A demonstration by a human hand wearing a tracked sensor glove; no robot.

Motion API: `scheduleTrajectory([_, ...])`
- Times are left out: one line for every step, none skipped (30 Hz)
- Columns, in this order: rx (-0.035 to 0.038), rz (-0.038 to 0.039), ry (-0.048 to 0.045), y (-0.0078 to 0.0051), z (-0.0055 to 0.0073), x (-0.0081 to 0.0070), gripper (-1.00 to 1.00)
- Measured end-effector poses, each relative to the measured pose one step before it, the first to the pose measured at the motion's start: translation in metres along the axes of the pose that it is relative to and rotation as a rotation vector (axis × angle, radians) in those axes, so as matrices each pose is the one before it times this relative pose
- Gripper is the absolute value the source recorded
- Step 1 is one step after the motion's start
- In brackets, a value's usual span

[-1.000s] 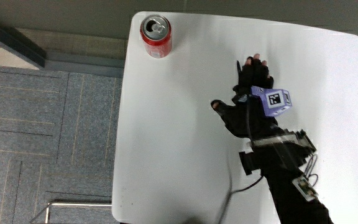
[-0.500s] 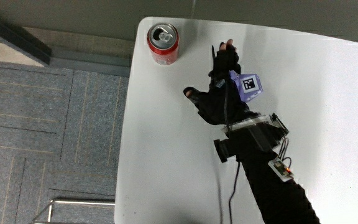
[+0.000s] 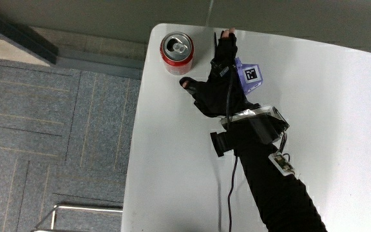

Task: Pick coca cola

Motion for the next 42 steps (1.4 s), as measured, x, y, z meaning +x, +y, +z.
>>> scheduleTrajectory([-0.00688, 0.00391, 0.01182, 0.00074, -0.00137, -0.00183, 0.00])
scheduleTrajectory([-0.00688, 0.00391, 0.01181, 0.00076, -0.00139, -0.00181, 0.00])
scheduleTrajectory([0.00399, 0.03248, 0.00185, 0.00167, -0.00023, 0.00171, 0.00])
scheduleTrajectory([0.00290, -0.00026, 0.00331, 0.00062, -0.00043, 0.00031, 0.00])
scheduleTrajectory([-0.00023, -0.01353, 0.01535, 0.00027, -0.00090, -0.00114, 0.00])
scheduleTrajectory([-0.00588, 0.02822, -0.00556, 0.00102, -0.00035, -0.00196, 0.00])
scheduleTrajectory([-0.00258, -0.00180, -0.00874, 0.00075, 0.00006, 0.00208, 0.00])
scheduleTrajectory([0.00302, 0.00454, 0.00583, 0.00021, -0.00108, -0.00184, 0.00])
scheduleTrajectory([0.00132, -0.01160, 0.00315, -0.00043, -0.00116, -0.00200, 0.00])
scheduleTrajectory([0.00651, 0.02738, -0.00346, 0.00043, -0.00068, -0.00065, 0.00])
scheduleTrajectory([-0.00235, -0.00538, 0.00017, -0.00015, -0.00069, -0.00091, 0.06])
scheduleTrajectory([0.00352, 0.00300, 0.00021, 0.00011, -0.00041, 0.00004, 0.12])
scheduleTrajectory([0.00927, 0.01550, -0.02084, -0.00010, -0.00040, -0.00099, 0.19])
scheduleTrajectory([0.00927, 0.01550, -0.02084, -0.00009, -0.00038, -0.00100, 0.25])
scheduleTrajectory([0.01095, -0.02650, 0.01736, -0.00139, -0.00193, -0.00192, 0.31])
scheduleTrajectory([0.02262, -0.00378, -0.03348, -0.00137, 0.00039, -0.00029, 0.38])
scheduleTrajectory([0.00425, 0.01939, 0.02146, -0.00011, -0.00017, -0.00067, 0.44])
scheduleTrajectory([0.00700, -0.00990, 0.02030, -0.00108, -0.00005, -0.00036, 0.50])
scheduleTrajectory([0.00985, 0.00775, -0.02932, -0.00065, 0.00111, 0.00051, 0.56])
scheduleTrajectory([0.00592, -0.01293, -0.00335, -0.00004, 0.00071, 0.00270, 0.62])
scheduleTrajectory([0.00386, 0.02347, 0.03151, 0.00008, -0.00063, -0.00218, 0.69])
scheduleTrajectory([0.00976, -0.00330, -0.01316, -0.00035, 0.00026, 0.00074, 0.75])
scheduleTrajectory([0.00771, -0.00743, 0.01963, -0.00081, -0.00054, -0.00150, 0.81])
scheduleTrajectory([0.00498, 0.03057, 0.00819, -0.00020, -0.00012, -0.00064, 0.88])
scheduleTrajectory([0.01580, -0.03518, -0.01843, -0.00178, 0.00093, 0.00172, 0.94])
scheduleTrajectory([0.00534, 0.01036, 0.04024, -0.00070, -0.00027, -0.00198, 1.00])
scheduleTrajectory([0.00806, -0.00245, -0.02868, 0.00035, 0.00231, 0.00631, 1.00])
scheduleTrajectory([0.00280, -0.00844, 0.01123, -0.00121, 0.00048, -0.00274, 1.00])
scheduleTrajectory([0.00907, 0.01357, 0.01486, -0.00094, 0.00043, -0.00068, 1.00])
scheduleTrajectory([-0.00784, 0.01346, 0.00069, -0.00036, 0.00049, -0.00144, 1.00])
scheduleTrajectory([0.00362, -0.02136, -0.00634, -0.00090, 0.00117, 0.00368, 1.00])
scheduleTrajectory([0.00289, 0.00100, 0.00537, -0.00107, 0.00000, -0.00257, 1.00])
scheduleTrajectory([0.00074, 0.00594, 0.00440, -0.00028, 0.00055, 0.00186, 1.00])
scheduleTrajectory([0.00061, -0.00427, -0.01369, -0.00022, 0.00119, 0.00436, 1.00])
scheduleTrajectory([-0.00367, 0.00468, 0.00890, -0.00072, 0.00028, -0.00114, 1.00])
scheduleTrajectory([0.00277, -0.00408, 0.01969, -0.00124, 0.00032, -0.00147, 1.00])
scheduleTrajectory([0.00071, -0.00511, 0.00244, -0.00114, 0.00083, -0.00078, 1.00])
scheduleTrajectory([0.00638, 0.02073, 0.01062, -0.00050, 0.00055, -0.00139, 1.00])
scheduleTrajectory([0.00890, 0.01322, -0.00105, -0.00021, 0.00123, 0.00191, 1.00])
scheduleTrajectory([-0.00057, -0.01152, -0.00621, -0.00100, 0.00041, -0.00317, 1.00])
scheduleTrajectory([0.00622, 0.01266, 0.02063, -0.00080, 0.00011, -0.00017, 1.00])
scheduleTrajectory([-0.00006, 0.01302, -0.00267, -0.00088, 0.00061, 0.00029, 1.00])
